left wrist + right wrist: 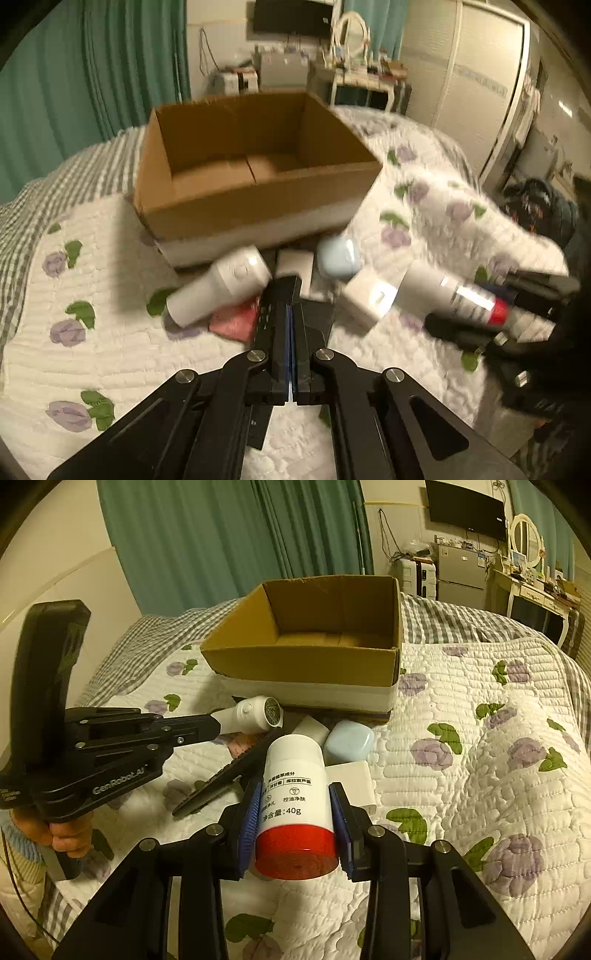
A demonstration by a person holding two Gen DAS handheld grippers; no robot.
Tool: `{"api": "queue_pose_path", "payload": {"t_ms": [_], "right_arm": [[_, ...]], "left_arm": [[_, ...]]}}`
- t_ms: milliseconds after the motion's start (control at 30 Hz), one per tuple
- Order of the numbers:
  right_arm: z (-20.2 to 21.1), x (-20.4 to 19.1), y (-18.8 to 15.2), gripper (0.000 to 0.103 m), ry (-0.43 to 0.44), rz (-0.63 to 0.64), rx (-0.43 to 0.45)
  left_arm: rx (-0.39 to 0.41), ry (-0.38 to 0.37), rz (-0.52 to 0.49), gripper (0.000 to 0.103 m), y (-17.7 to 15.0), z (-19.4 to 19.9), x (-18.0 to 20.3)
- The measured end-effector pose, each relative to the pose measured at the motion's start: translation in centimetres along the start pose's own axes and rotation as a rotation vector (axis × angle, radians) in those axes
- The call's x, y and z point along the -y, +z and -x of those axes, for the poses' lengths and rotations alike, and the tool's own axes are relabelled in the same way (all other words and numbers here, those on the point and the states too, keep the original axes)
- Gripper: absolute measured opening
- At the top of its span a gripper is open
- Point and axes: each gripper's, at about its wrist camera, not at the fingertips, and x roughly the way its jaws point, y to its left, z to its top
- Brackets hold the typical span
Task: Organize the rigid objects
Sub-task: 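Carry the bottle and the remote over the cardboard box with both tools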
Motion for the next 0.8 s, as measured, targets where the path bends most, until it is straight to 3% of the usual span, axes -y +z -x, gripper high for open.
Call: {"api": "queue_pose_path", "payload": {"t_ms": [33,67,133,300,333,367,400,500,567,667,800], "right_arm": [[0.0,0.0,-0.1,0.036,-0.002,0.0,0.0],[0.1,0.0,-0.2,0.036,-0.005,-0.001,-0.002],[-0.2,0.3,-0.3,0.036,-0.01,-0.009,-0.007],[-1.5,1.1,-0.5,0.036,-0.009,-0.026,-0.033],[-1.8,1.2,-0.6,0.036,-0.007,-0.028,-0.038],[-2.1,1.3,-0.7,0.036,-0.004,-0.03,-0.044],[-2.4,1.4,-0.7,0.036,-0.002,-0.032,-0.05],[-2.8,1.8,-0.8,0.036,0.0,-0.039,-0.062],[-2.6,1.9,-0.7,0.036,0.005,-0.042,-0.055],[-1.5,1.6,-0.3,0.036,0.014,-0.037,-0.025],[1.5,0.7,2.7,0.036,0.016,0.006,0.073]], "left_arm": [[-0.011,0.026,-0.004,0.011,-0.3,-0.6,0.0],[-0.026,0.031,-0.009,0.031,-0.5,-1.3,0.0],[-0.058,0.017,-0.011,0.051,-1.6,-2.4,-0.2],[-0.115,0.086,-0.016,0.051,-2.2,-5.8,-0.9],[-0.102,0.071,-0.002,0.048,-1.9,-6.0,-1.3],[-0.103,0.056,0.007,0.031,-1.7,-6.2,-1.5],[-0.104,0.023,0.01,0.025,-1.4,-6.1,-1.6],[-0.092,0.045,-0.027,0.023,-1.3,-5.8,-1.0],[-0.088,0.046,0.002,0.022,-1.3,-5.2,-1.1],[-0.023,0.024,0.037,0.019,-0.4,-2.1,-0.7],[0.106,0.024,0.053,0.019,2.5,2.5,-0.1]]}}
